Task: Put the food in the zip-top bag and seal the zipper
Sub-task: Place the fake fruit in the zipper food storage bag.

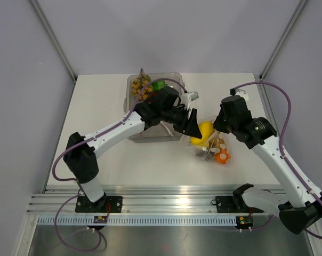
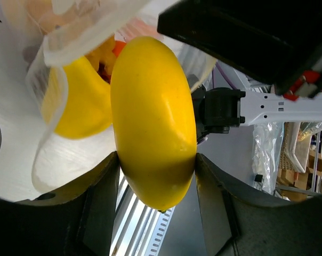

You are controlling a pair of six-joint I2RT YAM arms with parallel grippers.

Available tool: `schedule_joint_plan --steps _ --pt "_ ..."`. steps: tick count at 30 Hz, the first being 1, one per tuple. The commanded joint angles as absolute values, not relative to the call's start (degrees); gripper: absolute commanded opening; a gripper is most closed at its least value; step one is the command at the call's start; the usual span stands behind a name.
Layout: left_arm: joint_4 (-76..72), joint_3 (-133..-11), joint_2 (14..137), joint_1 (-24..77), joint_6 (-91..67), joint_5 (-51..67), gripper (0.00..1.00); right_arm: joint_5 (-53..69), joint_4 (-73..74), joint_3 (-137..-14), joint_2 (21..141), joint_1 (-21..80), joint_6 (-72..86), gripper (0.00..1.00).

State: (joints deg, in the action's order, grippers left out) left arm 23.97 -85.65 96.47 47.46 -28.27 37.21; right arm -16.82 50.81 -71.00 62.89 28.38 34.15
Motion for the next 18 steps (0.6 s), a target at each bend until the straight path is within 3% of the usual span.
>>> schedule_joint_plan --steps 1,11,15,16,17,18 --pt "25.8 -92.3 100.2 47.5 -25.4 40.3 0.0 -14.6 49.0 -71.3 60.6 28.1 34.3 0.0" --pt "24.4 -99.8 109.3 47.6 -25.4 47.4 0.0 -10.5 49.2 -69.9 57.0 28.1 32.3 0.0" --pt "24.9 -100.5 111.1 48.7 -26.2 44.7 0.01 -10.6 49.0 -69.0 56.2 28.1 34.3 0.0" --pt "25.5 -100.6 111.4 49.0 -25.9 44.0 0.07 -10.7 48.9 -68.6 56.2 28.0 34.5 0.0" --pt "26.8 -100.9 111.4 49.2 -25.8 43.5 0.36 -11.1 48.9 -68.3 56.2 28.1 34.8 0.0" --pt "27.5 -100.8 111.3 49.2 -25.1 43.2 0.48 -11.7 49.0 -68.0 56.2 28.1 35.4 0.0"
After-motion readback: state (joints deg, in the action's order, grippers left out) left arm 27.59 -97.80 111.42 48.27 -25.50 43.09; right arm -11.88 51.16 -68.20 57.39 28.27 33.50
